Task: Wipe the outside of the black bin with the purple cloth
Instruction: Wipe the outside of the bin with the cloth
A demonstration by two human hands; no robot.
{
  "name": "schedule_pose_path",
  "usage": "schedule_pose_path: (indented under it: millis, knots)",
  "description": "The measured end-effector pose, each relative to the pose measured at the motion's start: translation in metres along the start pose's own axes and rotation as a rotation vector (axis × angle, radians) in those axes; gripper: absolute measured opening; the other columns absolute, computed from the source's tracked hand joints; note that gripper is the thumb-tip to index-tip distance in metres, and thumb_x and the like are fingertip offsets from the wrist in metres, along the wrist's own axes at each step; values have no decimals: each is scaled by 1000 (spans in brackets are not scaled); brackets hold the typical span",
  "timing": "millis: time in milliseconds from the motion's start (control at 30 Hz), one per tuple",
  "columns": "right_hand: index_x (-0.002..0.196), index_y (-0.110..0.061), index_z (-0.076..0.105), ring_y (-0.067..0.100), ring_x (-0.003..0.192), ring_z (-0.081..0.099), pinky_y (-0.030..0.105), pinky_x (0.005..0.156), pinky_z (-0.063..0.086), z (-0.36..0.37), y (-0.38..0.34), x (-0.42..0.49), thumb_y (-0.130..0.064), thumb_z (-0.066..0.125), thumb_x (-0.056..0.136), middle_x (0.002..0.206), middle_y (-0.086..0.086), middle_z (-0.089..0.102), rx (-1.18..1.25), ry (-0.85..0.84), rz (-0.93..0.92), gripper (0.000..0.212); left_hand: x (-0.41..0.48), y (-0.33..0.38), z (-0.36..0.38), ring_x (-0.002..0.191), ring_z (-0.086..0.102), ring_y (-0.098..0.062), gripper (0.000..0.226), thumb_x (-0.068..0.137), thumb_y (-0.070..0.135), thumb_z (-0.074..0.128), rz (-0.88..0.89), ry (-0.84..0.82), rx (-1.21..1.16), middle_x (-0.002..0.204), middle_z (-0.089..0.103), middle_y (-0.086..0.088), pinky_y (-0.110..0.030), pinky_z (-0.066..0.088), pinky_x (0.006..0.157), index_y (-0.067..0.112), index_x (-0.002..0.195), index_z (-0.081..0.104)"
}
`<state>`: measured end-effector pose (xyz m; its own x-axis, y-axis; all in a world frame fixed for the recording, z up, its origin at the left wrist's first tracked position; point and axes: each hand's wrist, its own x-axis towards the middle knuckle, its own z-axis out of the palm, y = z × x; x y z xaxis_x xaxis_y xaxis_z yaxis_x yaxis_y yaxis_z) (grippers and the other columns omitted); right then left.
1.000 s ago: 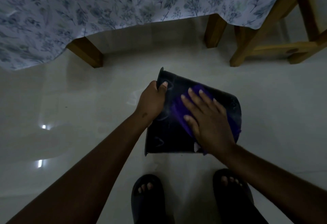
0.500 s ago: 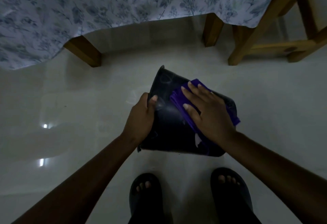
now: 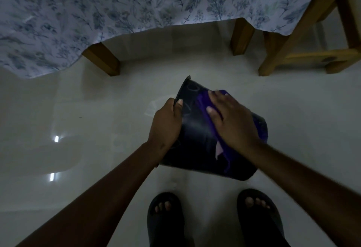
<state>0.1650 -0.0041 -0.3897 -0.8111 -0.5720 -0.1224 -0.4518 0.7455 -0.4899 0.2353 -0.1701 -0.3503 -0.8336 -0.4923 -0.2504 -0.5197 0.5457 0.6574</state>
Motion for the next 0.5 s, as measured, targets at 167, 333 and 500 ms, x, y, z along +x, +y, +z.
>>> schedule_pose_path:
  millis: [167, 333, 500]
  knots:
    - [150, -25, 23, 23, 145, 25, 45, 114, 25, 8, 0, -24, -41, 24, 100, 157, 1, 28, -122, -13, -36, 53, 4, -3, -4, 69, 53, -14, 39, 102, 40, 30, -34, -36, 30, 77, 56, 4, -27, 38, 61, 10, 91, 53]
    - [151, -27, 18, 27, 148, 11, 50, 114, 17, 32, -13, -94, -42, 33, 96, 160, 1, 16, -284, -48, -278, 59, 8, -7, -2, 68, 50, -12, 35, 102, 39, 30, -20, -40, 44, 80, 55, 2, -26, 35, 68, 15, 88, 50]
    - [151, -24, 22, 22, 146, 19, 44, 115, 19, 7, -8, -35, -40, 25, 101, 159, 1, 22, -113, -16, -95, 53, 8, 0, -5, 64, 46, 0, 33, 102, 37, 30, 31, -66, 34, 71, 50, 11, -17, 35, 56, 14, 88, 50]
